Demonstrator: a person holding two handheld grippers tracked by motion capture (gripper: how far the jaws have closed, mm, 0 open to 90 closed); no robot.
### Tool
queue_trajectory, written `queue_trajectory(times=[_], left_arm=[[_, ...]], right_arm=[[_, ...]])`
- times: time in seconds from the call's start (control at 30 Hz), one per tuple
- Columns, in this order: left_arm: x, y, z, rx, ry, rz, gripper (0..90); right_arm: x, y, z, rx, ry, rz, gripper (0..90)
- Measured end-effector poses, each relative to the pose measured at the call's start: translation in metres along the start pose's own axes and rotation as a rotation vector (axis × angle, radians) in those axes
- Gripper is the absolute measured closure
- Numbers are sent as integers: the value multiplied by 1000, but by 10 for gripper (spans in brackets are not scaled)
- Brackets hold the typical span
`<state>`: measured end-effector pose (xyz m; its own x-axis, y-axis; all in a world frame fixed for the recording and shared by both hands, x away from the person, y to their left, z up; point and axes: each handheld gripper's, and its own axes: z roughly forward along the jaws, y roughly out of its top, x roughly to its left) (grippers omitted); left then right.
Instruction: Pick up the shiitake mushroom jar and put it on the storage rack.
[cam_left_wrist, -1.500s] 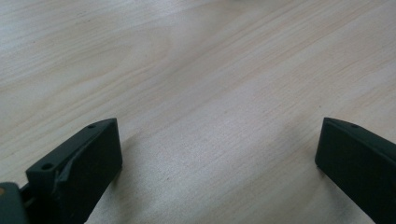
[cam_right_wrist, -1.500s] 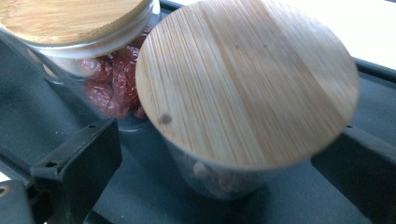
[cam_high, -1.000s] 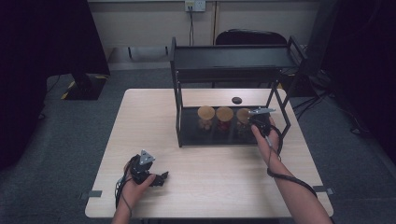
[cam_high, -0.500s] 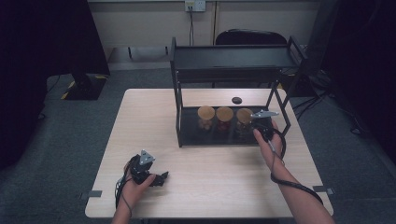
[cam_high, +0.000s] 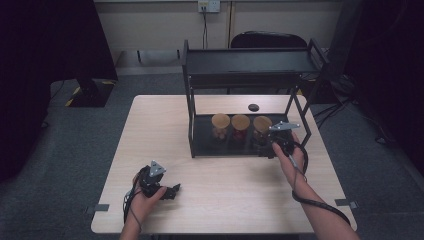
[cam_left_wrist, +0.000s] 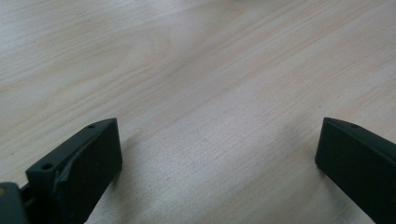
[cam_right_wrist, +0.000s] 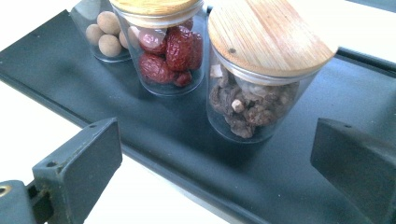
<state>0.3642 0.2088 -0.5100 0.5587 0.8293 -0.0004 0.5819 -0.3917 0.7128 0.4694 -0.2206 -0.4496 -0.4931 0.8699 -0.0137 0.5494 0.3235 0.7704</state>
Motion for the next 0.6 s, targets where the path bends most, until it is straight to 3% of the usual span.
queue_trajectory(times=[0.6], left_arm=[[0,0,0,0,0,0,2]], right_arm=[[7,-8,-10,-9,30,-24,15]])
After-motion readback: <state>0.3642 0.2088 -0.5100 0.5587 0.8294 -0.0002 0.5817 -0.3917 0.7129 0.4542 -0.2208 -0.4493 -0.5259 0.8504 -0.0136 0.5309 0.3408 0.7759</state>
